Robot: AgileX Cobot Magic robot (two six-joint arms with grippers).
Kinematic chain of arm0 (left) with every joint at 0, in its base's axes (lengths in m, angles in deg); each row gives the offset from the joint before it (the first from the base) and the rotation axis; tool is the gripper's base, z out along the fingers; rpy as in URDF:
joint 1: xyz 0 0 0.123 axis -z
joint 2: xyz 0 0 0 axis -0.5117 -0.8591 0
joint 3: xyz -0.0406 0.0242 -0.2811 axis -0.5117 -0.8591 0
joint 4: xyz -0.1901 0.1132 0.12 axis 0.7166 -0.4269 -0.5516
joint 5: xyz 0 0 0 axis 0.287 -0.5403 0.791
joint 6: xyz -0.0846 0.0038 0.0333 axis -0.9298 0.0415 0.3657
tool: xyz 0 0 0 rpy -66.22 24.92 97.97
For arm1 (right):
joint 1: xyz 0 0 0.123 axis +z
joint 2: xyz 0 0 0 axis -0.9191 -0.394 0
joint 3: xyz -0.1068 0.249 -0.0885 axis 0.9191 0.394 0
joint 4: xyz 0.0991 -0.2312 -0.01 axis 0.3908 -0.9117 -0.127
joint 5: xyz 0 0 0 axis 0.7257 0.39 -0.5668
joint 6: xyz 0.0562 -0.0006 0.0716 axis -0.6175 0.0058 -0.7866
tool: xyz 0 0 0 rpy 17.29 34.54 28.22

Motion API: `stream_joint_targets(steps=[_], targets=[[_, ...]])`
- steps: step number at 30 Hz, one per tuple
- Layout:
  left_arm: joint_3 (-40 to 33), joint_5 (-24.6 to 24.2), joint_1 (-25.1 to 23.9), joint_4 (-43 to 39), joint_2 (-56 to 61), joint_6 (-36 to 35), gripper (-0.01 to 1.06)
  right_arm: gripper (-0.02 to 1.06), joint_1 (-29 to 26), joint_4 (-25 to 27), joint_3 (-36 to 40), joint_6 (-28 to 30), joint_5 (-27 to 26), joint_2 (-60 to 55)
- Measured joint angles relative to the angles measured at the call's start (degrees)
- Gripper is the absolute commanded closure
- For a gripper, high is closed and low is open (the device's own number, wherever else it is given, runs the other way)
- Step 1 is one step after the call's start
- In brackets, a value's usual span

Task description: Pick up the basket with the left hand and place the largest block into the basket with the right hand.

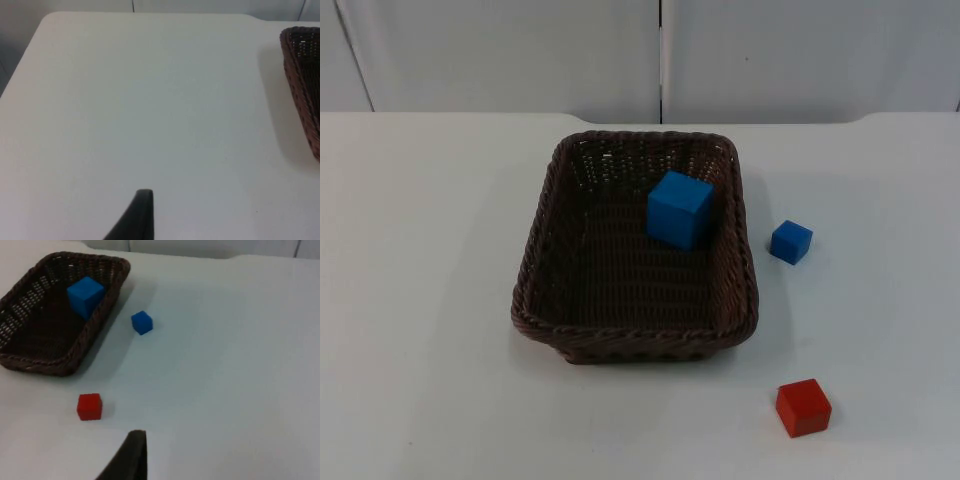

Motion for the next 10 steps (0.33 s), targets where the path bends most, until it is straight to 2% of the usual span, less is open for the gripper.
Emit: stream_joint_targets(steps=[2, 6, 10], targets=[[0.0, 0.0, 0.0, 0.0, 0.0, 0.0, 0.0, -0.01, -1.4, 0.0, 0.0, 0.0, 0.0, 0.0], [0.0, 0.0, 0.0, 0.0, 0.0, 0.0, 0.0, -0.01, -7.7, 0.0, 0.0, 0.0, 0.0, 0.0], [0.0, 0.0, 0.0, 0.0, 0.0, 0.0, 0.0, -0.01, -11.1, 0.0, 0.0, 0.0, 0.0, 0.0]])
